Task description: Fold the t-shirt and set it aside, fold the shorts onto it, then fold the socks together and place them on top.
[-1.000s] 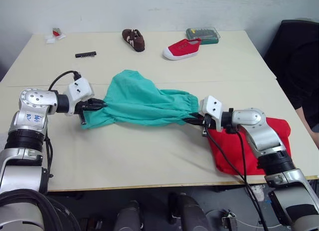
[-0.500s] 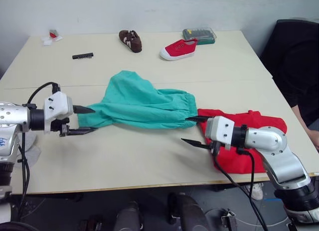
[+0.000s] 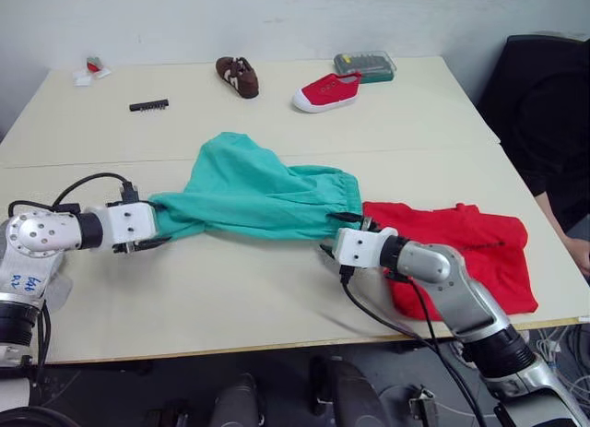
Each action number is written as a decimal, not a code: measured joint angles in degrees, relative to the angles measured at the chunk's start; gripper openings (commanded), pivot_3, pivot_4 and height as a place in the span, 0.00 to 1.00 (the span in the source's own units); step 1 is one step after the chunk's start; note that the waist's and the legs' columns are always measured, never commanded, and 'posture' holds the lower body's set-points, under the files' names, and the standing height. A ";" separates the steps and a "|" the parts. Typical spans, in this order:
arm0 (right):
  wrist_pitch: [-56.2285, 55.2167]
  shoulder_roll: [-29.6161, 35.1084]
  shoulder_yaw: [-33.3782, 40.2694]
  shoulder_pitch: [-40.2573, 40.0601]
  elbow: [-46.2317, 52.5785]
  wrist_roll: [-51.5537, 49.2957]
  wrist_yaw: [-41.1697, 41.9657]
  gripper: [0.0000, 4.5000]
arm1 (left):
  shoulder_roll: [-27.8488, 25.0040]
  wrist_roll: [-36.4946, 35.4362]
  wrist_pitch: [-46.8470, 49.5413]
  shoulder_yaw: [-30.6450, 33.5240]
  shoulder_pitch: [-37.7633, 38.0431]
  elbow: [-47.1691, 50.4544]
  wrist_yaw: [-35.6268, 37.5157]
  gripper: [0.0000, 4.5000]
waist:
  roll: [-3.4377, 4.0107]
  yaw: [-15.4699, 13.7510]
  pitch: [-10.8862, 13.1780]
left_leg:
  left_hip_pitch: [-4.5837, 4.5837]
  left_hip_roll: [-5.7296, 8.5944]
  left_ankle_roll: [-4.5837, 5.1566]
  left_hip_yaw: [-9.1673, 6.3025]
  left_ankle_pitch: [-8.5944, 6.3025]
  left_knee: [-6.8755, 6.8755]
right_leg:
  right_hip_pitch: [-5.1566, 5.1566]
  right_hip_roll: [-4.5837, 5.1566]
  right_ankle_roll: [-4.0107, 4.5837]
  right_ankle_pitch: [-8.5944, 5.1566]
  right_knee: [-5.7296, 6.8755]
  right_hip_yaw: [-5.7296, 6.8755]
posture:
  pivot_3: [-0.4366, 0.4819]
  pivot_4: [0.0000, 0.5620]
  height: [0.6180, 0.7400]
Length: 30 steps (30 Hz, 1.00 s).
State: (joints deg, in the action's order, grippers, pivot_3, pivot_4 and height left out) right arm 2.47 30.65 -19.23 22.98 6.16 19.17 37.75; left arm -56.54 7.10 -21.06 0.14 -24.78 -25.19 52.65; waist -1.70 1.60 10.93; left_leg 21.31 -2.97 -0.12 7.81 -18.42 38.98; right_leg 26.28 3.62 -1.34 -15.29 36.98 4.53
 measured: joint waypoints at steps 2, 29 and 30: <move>-0.04 -1.33 -0.70 1.27 -2.11 1.29 -1.24 0.51 | 1.26 0.95 -0.79 -0.94 -2.09 -2.60 -1.39 0.69 | -0.08 -0.02 -0.05 | -0.05 0.03 0.02 0.13 0.01 0.04 | 0.02 0.00 -0.06 0.04 0.05 -0.09 | 0.48 0.27 1.00; -8.71 4.83 6.33 1.68 -2.19 -17.66 12.04 0.00 | -2.93 -24.47 31.13 8.47 0.79 6.79 20.56 0.00 | -0.12 0.13 -0.07 | -0.15 -0.14 -0.03 0.49 -0.02 0.07 | 0.18 -0.19 -0.10 0.06 0.15 -0.49 | 0.48 0.27 1.00; -8.67 4.82 6.33 1.92 -2.19 -17.69 12.23 0.00 | -3.14 -24.12 31.18 8.48 0.59 6.75 20.07 0.00 | -0.12 0.05 -0.07 | -0.17 -0.10 -0.03 0.50 -0.02 0.07 | 0.18 -0.16 -0.10 0.06 0.17 -0.52 | 0.48 0.27 1.00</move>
State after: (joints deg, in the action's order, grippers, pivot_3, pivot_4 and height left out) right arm -6.20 35.47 -12.90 24.90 3.97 1.48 49.99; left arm -59.69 -17.03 10.13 8.62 -24.18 -18.44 72.71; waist -1.82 1.65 10.87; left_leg 21.14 -3.07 -0.14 8.30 -18.44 39.06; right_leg 26.46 3.46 -1.44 -15.23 37.15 4.02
